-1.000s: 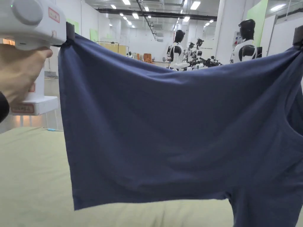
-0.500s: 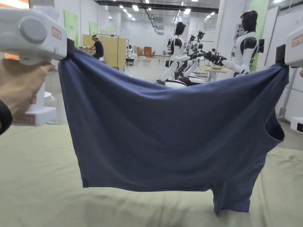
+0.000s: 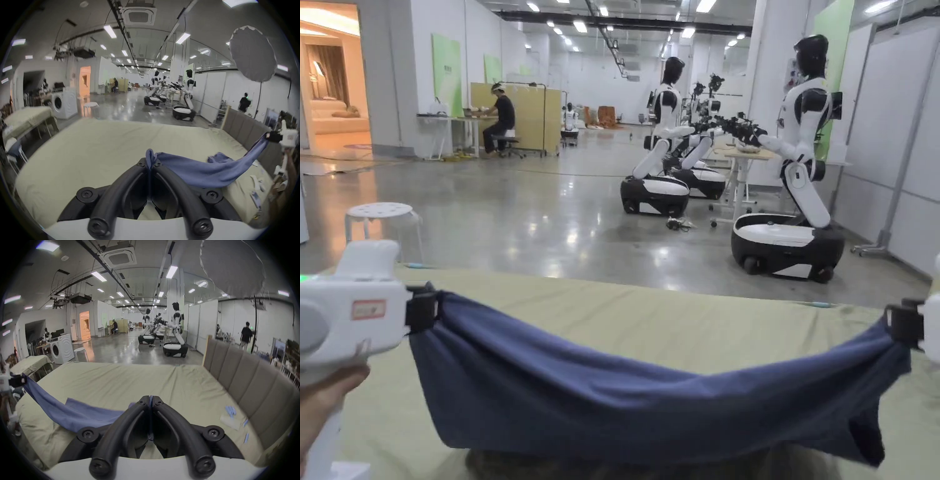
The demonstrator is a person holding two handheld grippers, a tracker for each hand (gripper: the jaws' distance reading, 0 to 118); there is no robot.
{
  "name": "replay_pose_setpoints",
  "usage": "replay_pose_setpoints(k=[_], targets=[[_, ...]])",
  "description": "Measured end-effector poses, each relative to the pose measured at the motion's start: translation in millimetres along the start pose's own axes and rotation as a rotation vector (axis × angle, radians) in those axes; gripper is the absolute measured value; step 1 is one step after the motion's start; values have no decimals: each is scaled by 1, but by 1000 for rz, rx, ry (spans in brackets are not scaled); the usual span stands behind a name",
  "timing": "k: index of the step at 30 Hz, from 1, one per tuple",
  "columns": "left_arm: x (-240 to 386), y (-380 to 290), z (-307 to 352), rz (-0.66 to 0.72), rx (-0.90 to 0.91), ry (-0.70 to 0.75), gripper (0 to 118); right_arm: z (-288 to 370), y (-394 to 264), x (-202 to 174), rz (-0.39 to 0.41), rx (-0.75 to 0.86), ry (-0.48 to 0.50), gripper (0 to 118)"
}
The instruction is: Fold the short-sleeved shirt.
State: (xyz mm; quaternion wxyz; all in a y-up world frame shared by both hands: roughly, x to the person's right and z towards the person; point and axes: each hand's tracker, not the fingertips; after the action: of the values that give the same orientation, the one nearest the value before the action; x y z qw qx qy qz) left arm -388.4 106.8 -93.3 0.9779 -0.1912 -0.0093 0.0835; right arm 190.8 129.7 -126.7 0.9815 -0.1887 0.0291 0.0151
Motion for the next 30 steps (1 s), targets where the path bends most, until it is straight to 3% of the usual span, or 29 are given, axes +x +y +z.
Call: replay_pose_setpoints(k=[6,12,17,20,26,27,28,29,30], targets=[[-8,-88,72,69,-9,-61,1,60,-105,15,-212,-44,22,4],[-21,-174,113,86,-122,-9,1,118,-199,13,-307,-103,-24,4],[-43,-235,132,184,-211,13,1,139,-254,16,-298,-223,-77,4],[-45,-260,137,236,-254,18,1,138,-280,21,-332,-298,-60,4],[-43,-291,135,247,-283,28,3,141,-302,13,-233,-348,-71,4],[-36,-290,137,244,-286,28,12,142,-302,11,-222,-348,-68,4],[-35,-292,136,239,-290,29,41,142,-304,10,-220,-340,-69,8],[-34,-294,137,217,-292,47,70,141,-304,11,-215,-338,-67,23],[-33,-296,138,197,-285,64,95,141,-304,13,-212,-343,-67,44]])
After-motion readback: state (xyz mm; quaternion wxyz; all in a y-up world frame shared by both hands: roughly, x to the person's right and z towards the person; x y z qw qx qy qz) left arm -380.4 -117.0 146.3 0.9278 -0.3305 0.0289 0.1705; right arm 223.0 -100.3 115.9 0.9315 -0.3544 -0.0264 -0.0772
